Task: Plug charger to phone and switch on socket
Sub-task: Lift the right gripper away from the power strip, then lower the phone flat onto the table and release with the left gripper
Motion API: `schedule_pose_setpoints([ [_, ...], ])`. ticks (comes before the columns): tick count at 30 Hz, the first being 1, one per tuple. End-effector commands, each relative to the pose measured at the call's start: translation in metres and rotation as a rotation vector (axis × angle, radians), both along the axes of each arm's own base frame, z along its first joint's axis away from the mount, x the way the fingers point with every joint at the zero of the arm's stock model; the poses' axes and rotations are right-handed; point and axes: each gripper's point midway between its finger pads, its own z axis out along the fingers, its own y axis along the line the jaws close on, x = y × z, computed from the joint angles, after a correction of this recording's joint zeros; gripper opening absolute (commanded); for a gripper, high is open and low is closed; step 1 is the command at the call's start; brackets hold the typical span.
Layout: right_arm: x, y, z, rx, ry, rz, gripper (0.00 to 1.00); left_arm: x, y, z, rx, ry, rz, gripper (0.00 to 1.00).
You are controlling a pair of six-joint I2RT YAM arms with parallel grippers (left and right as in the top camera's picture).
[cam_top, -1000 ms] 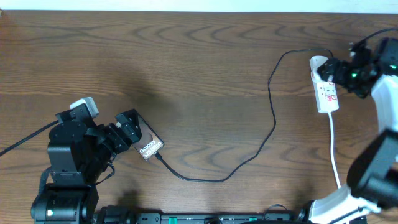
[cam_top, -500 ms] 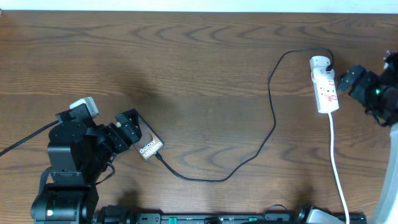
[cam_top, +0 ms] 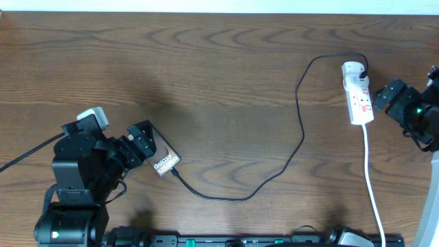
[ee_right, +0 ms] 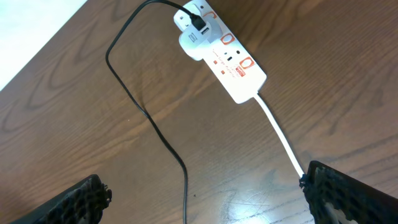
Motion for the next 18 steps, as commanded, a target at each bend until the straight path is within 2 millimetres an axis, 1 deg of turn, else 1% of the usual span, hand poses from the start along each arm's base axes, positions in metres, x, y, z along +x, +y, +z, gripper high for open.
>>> schedule_pose_setpoints([
  [1, 0.0, -0.001, 0.0, 0.002, 0.0, -0.011, 0.99, 0.0, 0.0, 0.008, 0.02, -0.023, -0.013, 0.98],
  [9, 0.0, -0.001, 0.0, 0.002, 0.0, -0.011, 0.99, 0.0, 0.0, 0.008, 0.02, -0.022, -0.013, 0.98],
  [12, 0.0, -0.001, 0.0, 0.002, 0.001, -0.011, 0.99, 0.002, 0.011, 0.007, 0.072, -0.025, 0.03, 0.98],
  [18, 0.0, -0.001, 0.0, 0.002, 0.001, -0.011, 0.99, 0.002, 0.012, 0.007, 0.074, -0.025, 0.032, 0.98],
])
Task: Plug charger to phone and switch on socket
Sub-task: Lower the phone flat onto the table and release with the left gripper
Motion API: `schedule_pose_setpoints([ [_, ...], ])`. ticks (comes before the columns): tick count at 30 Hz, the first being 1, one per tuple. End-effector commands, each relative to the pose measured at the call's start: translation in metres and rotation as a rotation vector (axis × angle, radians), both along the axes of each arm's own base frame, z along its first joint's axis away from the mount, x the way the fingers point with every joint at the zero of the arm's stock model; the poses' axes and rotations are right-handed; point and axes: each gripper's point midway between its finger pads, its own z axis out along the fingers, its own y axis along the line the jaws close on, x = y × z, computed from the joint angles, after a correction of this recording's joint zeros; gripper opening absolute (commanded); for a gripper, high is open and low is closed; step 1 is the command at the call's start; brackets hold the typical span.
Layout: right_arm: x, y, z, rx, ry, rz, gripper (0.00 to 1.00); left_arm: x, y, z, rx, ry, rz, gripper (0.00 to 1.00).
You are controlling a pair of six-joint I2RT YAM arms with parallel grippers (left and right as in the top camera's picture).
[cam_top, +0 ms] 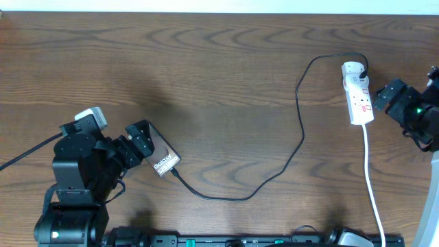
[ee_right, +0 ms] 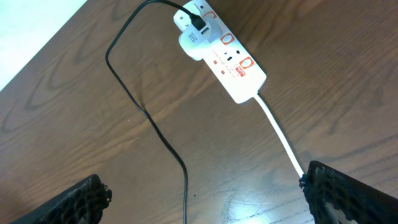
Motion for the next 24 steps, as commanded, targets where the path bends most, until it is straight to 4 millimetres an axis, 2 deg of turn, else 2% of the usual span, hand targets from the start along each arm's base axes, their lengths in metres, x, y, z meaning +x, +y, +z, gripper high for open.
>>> schedule_pose_setpoints([
  [1, 0.0, -0.001, 0.0, 0.002, 0.0, -0.011, 0.99, 0.001, 0.003, 0.008, 0.03, -0.021, 0.003, 0.98],
  [5, 0.0, -0.001, 0.0, 0.002, 0.0, -0.011, 0.99, -0.002, 0.003, 0.004, 0.03, -0.001, 0.002, 0.98],
  [10, 0.0, -0.001, 0.0, 0.002, 0.0, -0.011, 0.99, -0.02, 0.004, -0.018, 0.035, 0.114, 0.001, 0.98],
  [14, 0.0, -0.001, 0.001, 0.002, -0.001, -0.011, 0.99, -0.046, 0.007, -0.044, 0.054, 0.26, 0.008, 0.98],
  [17, 0.0, -0.001, 0.0, 0.002, 0.0, -0.011, 0.99, -0.062, 0.014, -0.054, 0.085, 0.317, 0.031, 0.98],
  [20, 0.0, -0.001, 0.0, 0.002, 0.0, -0.011, 0.99, -0.072, 0.016, -0.053, 0.091, 0.279, 0.041, 0.98],
  [24, 0.0, -0.001, 0.0, 0.002, 0.0, -0.011, 0.99, -0.078, 0.016, -0.046, 0.081, 0.125, 0.047, 0.98],
])
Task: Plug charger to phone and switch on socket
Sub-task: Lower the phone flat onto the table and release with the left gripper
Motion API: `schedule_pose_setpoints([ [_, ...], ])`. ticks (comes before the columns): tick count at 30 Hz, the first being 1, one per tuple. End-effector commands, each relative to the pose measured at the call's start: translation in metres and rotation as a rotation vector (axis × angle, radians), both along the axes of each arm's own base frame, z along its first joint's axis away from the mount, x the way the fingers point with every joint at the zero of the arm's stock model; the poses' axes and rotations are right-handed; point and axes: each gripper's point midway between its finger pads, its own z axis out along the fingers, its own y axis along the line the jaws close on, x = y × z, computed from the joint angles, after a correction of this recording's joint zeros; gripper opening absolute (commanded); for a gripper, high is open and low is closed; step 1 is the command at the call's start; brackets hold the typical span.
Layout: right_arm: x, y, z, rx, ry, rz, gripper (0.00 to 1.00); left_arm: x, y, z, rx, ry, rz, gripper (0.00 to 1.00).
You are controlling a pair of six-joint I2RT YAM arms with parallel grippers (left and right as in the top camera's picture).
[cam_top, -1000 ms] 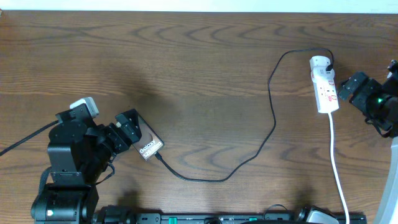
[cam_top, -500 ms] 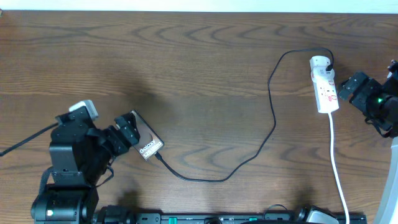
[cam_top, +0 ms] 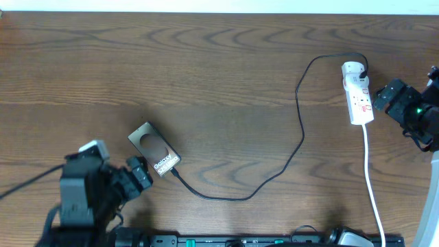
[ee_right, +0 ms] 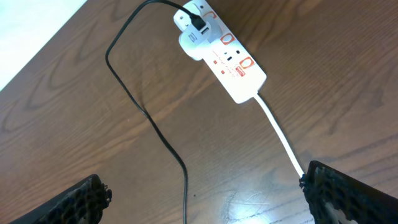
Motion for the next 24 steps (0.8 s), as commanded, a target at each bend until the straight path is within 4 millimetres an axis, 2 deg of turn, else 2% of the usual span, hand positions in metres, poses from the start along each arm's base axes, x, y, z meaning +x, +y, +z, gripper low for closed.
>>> schedule_pose_setpoints([
  [1, 0.0, -0.001, 0.0, 0.003, 0.0, -0.01, 0.99, -0.006, 0.004, 0.004, 0.028, -0.13, 0.002, 0.98],
  [8, 0.0, -0.001, 0.0, 0.003, 0.0, -0.01, 0.99, 0.02, 0.006, 0.034, 0.019, -0.587, 0.026, 0.98],
  [13, 0.0, -0.001, 0.0, 0.003, 0.0, -0.01, 0.99, 0.047, 0.016, 0.044, 0.031, -0.844, 0.09, 0.98],
  [15, 0.0, -0.001, 0.0, 0.003, 0.0, -0.011, 0.99, 0.059, 0.022, 0.041, 0.038, -0.923, 0.129, 0.98],
  [18, 0.0, -0.001, 0.0, 0.003, 0.0, -0.01, 0.99, 0.066, 0.032, 0.032, 0.052, -0.979, 0.191, 0.98],
  [21, 0.0, -0.001, 0.0, 0.003, 0.0, -0.01, 0.99, 0.07, 0.042, 0.016, 0.07, -0.994, 0.252, 0.98],
  [24, 0.0, -0.001, 0.0, 0.003, 0.0, -0.011, 0.99, 0.073, 0.049, -0.008, 0.093, -0.939, 0.289, 0.98],
])
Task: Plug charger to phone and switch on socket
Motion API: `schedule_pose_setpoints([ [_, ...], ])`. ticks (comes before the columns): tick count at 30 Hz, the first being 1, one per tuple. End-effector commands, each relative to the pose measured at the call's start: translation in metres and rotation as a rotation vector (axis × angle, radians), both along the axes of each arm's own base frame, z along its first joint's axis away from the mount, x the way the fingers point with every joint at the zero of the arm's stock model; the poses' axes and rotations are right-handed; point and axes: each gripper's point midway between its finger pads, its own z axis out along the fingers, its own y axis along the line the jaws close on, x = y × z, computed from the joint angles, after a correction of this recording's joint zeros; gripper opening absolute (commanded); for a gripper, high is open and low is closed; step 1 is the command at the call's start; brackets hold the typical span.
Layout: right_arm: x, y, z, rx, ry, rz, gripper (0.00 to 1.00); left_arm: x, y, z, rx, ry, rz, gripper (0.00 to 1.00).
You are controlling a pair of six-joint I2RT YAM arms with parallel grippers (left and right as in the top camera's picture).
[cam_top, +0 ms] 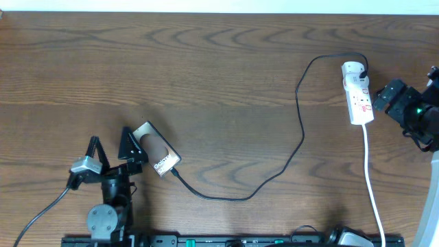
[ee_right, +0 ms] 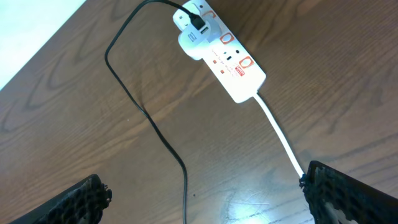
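The phone (cam_top: 155,149) lies face down at the lower left of the table, with the black charger cable (cam_top: 300,130) plugged into its near end. That cable runs to a white adapter (ee_right: 189,40) seated in the white power strip (ee_right: 227,59), which has red switches. My left gripper (cam_top: 111,147) stands open just left of the phone, its right finger at the phone's left corner. My right gripper (ee_right: 205,202) is wide open and empty, hovering short of the strip, beside its right side (cam_top: 358,92) in the overhead view.
The strip's white cord (ee_right: 280,140) runs toward the table's near edge, passing close to my right finger (ee_right: 348,193). The table's far edge and a white wall show at the upper left of the right wrist view. A black rail lies along the near edge.
My left arm has dropped from a raised pose at the lower left into a low folded one, its open fingers now pointing away just left of the phone. The phone, cable and right arm are unchanged.
My left gripper first sat over the phone's left end and stayed there. Then it was off the phone, nearer the front edge, with the phone fully showing and the cable plugged in. Now the arm is folded low. My right gripper stayed open by the strip throughout.
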Motion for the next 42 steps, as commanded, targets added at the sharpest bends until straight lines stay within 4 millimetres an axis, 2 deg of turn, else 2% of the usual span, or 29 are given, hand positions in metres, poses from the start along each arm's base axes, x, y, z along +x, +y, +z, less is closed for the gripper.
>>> schedule_pose_setpoints([
  [1, 0.0, -0.001, 0.001, 0.003, -0.002, -0.01, 0.99, 0.0, 0.014, -0.02, 0.009, 0.059, 0.085, 0.98],
  [6, 0.0, -0.001, 0.001, 0.003, -0.002, -0.01, 0.99, -0.001, 0.014, -0.073, 0.03, 0.283, 0.083, 0.98],
  [7, 0.0, -0.001, 0.001, 0.003, -0.002, -0.01, 0.99, -0.001, 0.012, -0.075, 0.049, 0.296, 0.073, 0.98],
  [42, 0.0, -0.001, 0.0, 0.003, -0.001, -0.01, 0.99, 0.0, 0.008, -0.076, 0.057, 0.299, 0.052, 0.98],
])
